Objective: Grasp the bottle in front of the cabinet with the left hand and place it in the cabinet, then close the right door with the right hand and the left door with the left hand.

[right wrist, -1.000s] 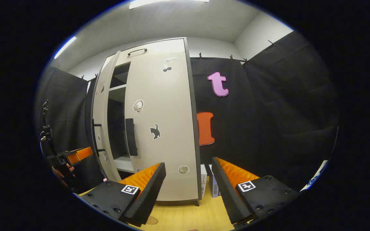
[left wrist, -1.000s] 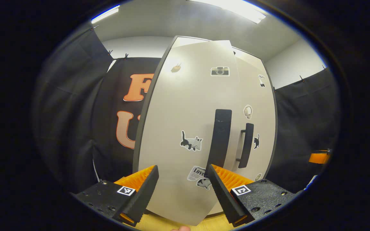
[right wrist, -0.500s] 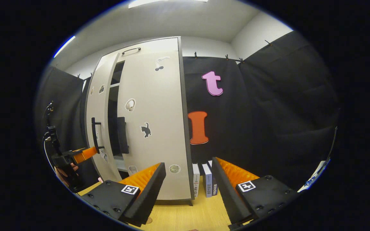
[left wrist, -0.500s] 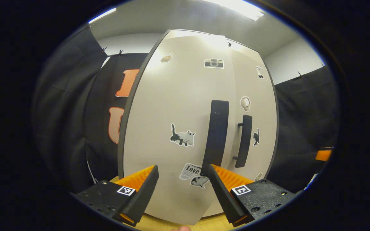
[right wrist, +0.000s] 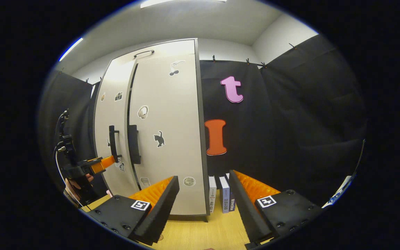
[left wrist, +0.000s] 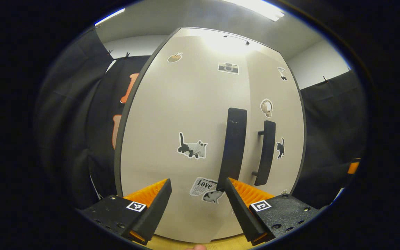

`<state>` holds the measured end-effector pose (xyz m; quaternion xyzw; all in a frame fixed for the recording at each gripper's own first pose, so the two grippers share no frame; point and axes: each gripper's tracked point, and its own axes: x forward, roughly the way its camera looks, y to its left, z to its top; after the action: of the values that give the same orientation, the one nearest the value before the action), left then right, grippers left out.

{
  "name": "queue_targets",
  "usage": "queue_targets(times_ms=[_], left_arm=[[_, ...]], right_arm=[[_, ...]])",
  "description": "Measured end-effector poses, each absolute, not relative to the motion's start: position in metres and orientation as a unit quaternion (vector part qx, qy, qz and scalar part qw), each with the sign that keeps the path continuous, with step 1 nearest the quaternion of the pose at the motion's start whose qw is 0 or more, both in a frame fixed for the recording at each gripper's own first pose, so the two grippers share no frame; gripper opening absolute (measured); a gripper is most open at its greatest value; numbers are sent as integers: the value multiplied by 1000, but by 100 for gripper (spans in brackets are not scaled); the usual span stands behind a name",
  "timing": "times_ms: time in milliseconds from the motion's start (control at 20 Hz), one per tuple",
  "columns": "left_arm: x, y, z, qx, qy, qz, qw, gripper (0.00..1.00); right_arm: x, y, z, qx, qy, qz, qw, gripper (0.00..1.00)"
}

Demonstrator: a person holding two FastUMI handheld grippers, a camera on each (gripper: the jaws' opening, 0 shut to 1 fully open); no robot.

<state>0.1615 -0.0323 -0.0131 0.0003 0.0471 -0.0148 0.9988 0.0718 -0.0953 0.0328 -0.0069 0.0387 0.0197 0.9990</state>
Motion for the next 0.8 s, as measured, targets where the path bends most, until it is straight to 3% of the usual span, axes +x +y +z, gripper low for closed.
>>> queue_targets(times_ms=[800], left_arm=[[35, -21, 40, 1, 17, -1, 1000, 94]], right_arm=[[49, -54, 22, -7, 41, 75, 996, 96]])
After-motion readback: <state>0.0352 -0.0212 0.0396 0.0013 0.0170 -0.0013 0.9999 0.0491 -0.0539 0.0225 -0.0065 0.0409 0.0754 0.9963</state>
